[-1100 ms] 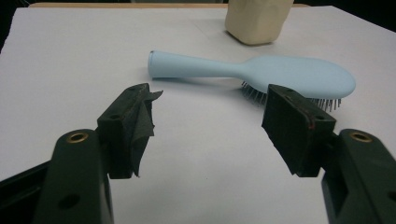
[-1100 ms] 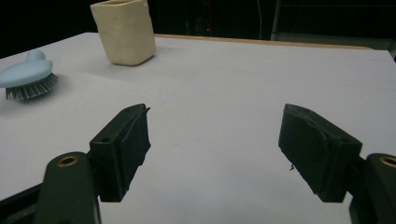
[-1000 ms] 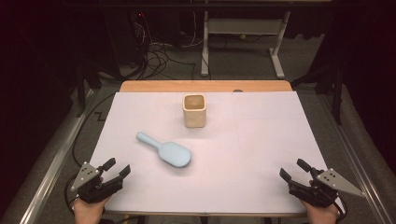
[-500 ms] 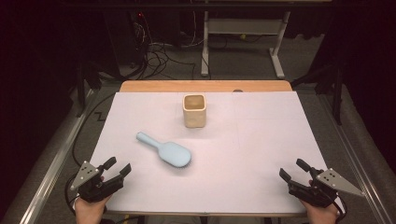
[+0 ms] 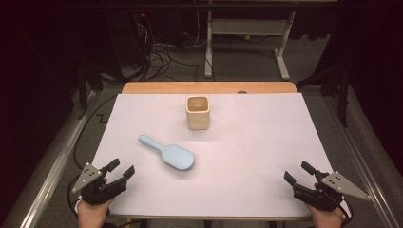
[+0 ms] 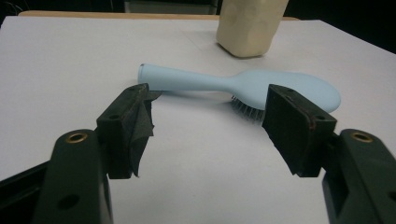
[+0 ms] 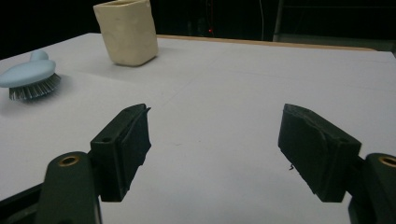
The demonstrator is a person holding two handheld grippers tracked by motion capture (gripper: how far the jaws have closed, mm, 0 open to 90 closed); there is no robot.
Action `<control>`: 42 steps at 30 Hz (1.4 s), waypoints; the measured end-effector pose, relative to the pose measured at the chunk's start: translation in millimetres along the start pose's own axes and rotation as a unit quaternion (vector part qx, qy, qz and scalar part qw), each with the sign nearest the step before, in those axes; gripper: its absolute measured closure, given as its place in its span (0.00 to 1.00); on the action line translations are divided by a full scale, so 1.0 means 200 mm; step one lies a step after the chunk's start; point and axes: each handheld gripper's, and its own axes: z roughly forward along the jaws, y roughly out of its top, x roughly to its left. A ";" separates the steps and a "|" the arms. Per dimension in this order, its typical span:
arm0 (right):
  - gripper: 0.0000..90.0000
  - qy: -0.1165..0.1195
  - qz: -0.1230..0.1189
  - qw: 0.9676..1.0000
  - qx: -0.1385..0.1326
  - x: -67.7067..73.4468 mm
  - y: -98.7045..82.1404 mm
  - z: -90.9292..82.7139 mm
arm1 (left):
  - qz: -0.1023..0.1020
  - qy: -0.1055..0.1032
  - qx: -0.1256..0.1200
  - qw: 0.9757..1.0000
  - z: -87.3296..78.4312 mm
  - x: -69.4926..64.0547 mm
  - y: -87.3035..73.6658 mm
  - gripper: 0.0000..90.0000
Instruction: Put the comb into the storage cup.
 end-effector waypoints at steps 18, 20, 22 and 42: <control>0.28 0.004 -0.004 1.000 0.003 0.01 0.00 0.01 | -0.001 -0.010 -0.009 1.000 0.01 -0.01 0.02 0.38; 0.28 0.004 -0.004 1.000 0.004 0.01 0.00 0.01 | 0.000 -0.011 -0.010 1.000 0.02 -0.01 0.02 0.38; 0.28 0.004 -0.005 1.000 0.004 0.01 0.00 0.01 | -0.001 -0.012 -0.009 1.000 0.02 -0.01 0.02 0.38; 0.29 0.006 -0.006 1.000 0.007 0.01 0.00 0.02 | 0.009 -0.026 -0.008 1.000 0.07 -0.04 0.05 0.38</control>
